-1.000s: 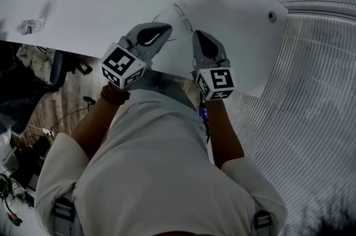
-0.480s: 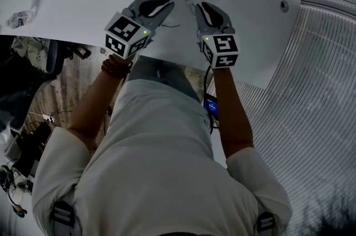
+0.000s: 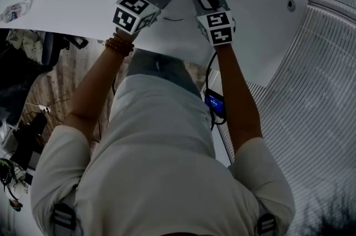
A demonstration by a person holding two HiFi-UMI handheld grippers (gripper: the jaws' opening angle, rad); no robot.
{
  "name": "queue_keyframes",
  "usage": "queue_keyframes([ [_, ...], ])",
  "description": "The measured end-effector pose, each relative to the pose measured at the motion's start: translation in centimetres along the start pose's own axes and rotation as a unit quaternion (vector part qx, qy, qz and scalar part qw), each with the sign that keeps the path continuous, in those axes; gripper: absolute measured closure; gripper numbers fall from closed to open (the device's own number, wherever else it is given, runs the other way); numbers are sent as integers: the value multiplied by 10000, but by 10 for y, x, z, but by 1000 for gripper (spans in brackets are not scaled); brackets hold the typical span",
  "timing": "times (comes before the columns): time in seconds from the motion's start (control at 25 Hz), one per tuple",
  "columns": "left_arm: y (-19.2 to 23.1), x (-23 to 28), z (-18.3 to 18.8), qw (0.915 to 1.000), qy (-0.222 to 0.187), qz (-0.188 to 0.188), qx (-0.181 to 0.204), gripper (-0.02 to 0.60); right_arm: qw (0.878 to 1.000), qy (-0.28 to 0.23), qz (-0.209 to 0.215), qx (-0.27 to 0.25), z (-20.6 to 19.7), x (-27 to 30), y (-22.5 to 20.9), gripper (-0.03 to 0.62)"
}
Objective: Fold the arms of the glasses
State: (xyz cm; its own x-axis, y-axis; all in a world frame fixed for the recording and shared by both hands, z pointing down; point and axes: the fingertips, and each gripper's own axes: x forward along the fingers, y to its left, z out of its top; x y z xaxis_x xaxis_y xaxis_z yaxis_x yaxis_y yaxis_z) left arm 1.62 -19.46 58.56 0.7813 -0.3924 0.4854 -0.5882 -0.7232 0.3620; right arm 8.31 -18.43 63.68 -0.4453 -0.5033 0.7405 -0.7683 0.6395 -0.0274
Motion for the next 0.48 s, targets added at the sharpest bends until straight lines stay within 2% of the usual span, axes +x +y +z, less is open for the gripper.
queue_keyframes([
  [0.32, 17, 10, -24, 9997, 182, 62, -121, 449, 9986, 411, 277, -158, -20, 28, 2, 505],
  [0.48, 17, 12, -31, 9994, 285, 49, -176, 451, 9981, 509, 299, -171, -20, 28, 4, 557],
])
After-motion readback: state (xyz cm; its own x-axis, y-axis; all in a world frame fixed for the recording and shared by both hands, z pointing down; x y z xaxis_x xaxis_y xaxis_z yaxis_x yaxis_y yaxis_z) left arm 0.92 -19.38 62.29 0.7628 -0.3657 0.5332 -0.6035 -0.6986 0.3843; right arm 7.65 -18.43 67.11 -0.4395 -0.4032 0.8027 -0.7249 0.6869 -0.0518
